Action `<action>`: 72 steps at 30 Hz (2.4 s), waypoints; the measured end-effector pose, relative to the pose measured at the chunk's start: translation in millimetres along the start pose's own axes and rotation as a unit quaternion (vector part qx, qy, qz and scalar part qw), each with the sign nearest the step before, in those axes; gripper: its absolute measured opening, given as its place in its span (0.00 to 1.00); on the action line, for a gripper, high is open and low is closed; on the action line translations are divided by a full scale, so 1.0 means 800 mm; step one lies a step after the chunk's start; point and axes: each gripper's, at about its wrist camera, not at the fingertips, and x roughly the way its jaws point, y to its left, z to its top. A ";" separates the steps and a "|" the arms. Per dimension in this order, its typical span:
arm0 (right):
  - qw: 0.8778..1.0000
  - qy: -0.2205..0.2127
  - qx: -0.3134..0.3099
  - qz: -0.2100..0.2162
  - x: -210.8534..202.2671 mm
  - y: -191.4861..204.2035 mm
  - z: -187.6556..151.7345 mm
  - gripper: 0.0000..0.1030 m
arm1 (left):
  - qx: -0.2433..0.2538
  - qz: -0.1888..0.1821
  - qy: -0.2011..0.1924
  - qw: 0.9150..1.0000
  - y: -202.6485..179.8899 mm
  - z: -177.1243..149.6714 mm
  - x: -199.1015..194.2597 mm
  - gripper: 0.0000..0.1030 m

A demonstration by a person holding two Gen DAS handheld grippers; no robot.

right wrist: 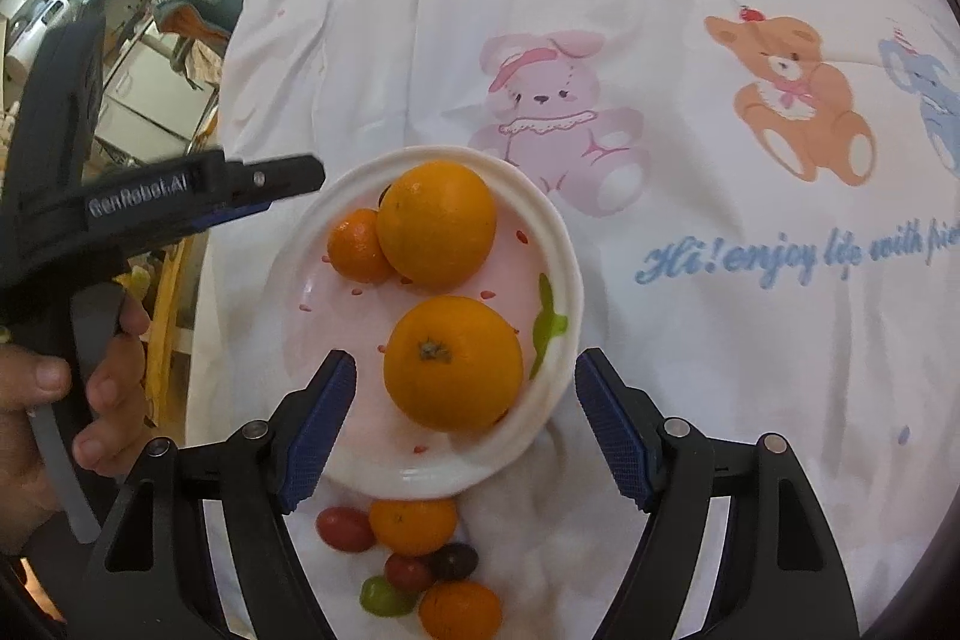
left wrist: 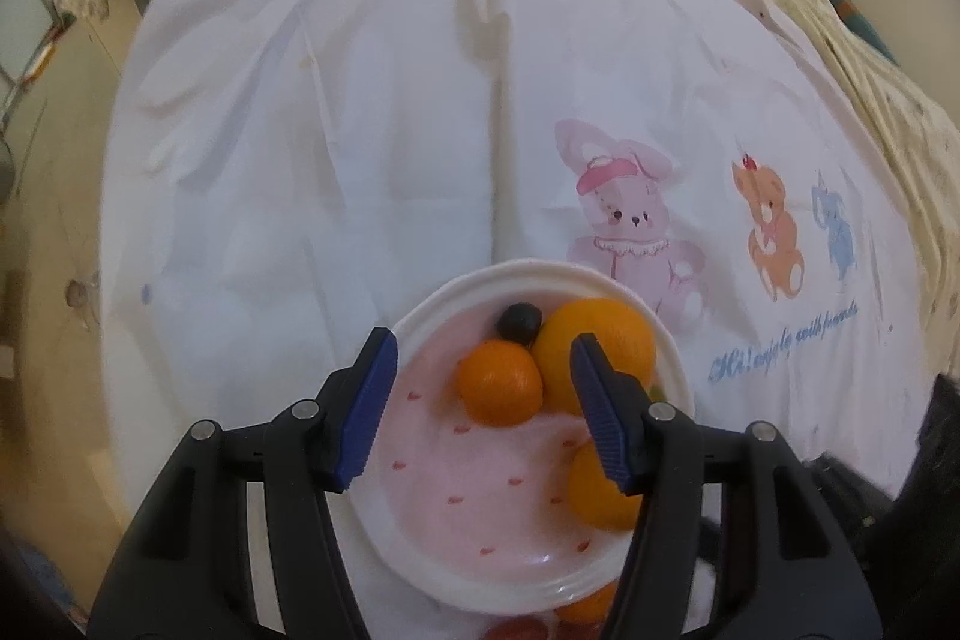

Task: Organize fruits
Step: 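Withdraw both tools from the plate and move the left tool toward the red tomatoes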

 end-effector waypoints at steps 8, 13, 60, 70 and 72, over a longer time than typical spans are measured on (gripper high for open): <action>1.000 -0.010 0.015 -0.007 -0.034 -0.002 -0.025 0.76 | 0.026 0.004 -0.010 1.000 -0.011 -0.040 -0.045 0.55; 0.999 -0.007 0.030 -0.009 -0.049 -0.005 -0.049 0.76 | 0.032 0.009 -0.011 0.999 -0.012 -0.074 -0.067 0.55; 0.991 0.019 0.129 -0.032 -0.035 -0.037 -0.136 0.76 | -0.031 -0.008 0.042 0.999 0.008 -0.201 -0.040 0.65; 0.989 0.015 0.143 -0.027 -0.041 -0.048 -0.137 0.76 | 0.001 0.006 0.101 0.995 -0.025 -0.214 0.007 0.62; 0.989 0.017 0.146 -0.025 -0.039 -0.050 -0.137 0.76 | 0.004 0.013 0.100 0.995 -0.025 -0.215 0.011 0.52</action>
